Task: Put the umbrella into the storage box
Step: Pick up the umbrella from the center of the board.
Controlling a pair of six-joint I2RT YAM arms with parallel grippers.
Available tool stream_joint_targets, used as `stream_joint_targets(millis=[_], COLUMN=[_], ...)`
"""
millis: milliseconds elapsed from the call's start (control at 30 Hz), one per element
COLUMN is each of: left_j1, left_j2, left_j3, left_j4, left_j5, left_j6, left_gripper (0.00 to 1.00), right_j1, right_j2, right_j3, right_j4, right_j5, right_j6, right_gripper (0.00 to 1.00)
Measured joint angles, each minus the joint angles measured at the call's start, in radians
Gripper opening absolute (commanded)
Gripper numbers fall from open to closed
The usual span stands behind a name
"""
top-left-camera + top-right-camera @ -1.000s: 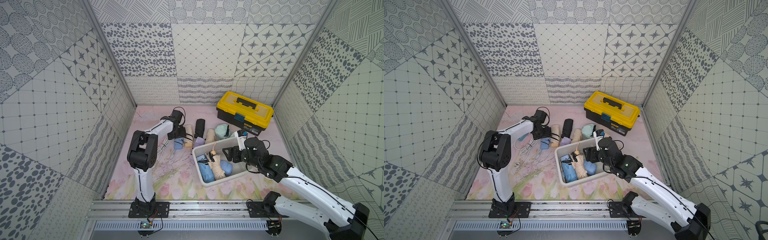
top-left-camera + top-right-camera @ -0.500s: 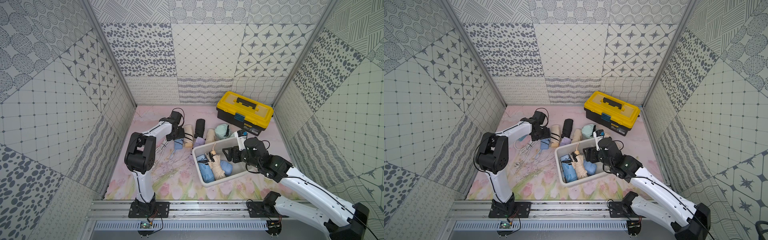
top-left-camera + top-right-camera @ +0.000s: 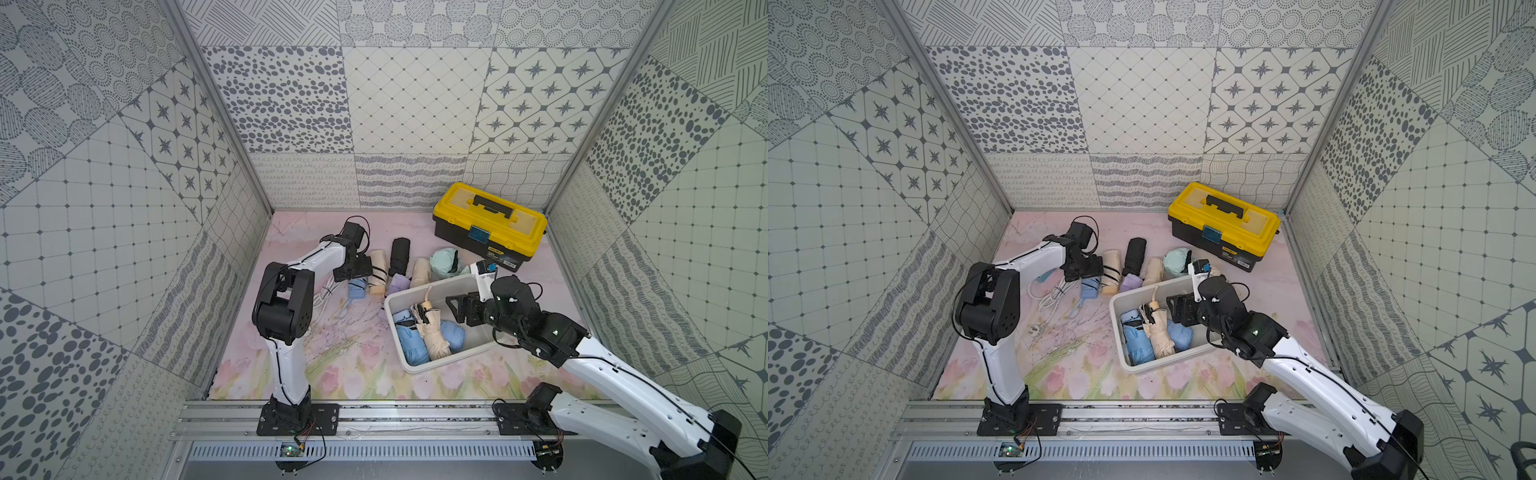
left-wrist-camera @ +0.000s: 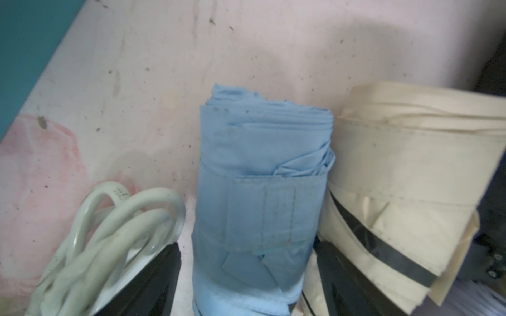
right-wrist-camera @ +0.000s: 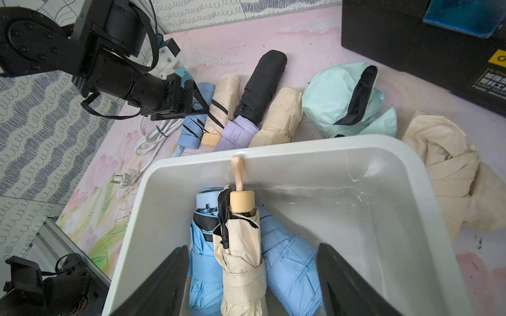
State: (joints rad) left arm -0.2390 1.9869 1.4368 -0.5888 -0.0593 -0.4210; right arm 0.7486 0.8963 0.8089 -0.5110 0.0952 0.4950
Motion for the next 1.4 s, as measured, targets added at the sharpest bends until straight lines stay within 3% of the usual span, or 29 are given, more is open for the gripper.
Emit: stream_joint_targets(millis=[133, 567, 733, 1000, 1400], left_j1=[0.000, 0.004, 0.007, 0.008, 0.008], left_j2=[0.016, 0.092, 0.088, 0.021, -0.197], left_j3=[0.006, 0.062, 0.058, 0.000, -0.106], left_j4=[0.000, -0.029, -0.021, 0.000, 0.021], left_j5=[0.003, -0.004, 0.001, 0.023, 0.093], left_j6=[0.002, 0.035, 0.043, 0.042, 0.019], left_gripper=[0.85, 0.53, 0.45, 0.40, 0.39], right_j1=[0.000, 0.000, 0.000, 0.000, 0.000], right_j2=[0.000, 0.001, 0.004, 0.002, -0.002], right_j3=[0.000, 0.000, 0.000, 0.000, 0.000], right_j4=[0.000, 0.001, 0.000, 0.000, 0.007], right_j5=[0.000, -0.004, -0.008, -0.008, -0.020], right_j6=[0.000, 0.004, 0.025, 0.060, 0.079], right_gripper=[0.79, 0.78, 0.77, 0.77, 0.77])
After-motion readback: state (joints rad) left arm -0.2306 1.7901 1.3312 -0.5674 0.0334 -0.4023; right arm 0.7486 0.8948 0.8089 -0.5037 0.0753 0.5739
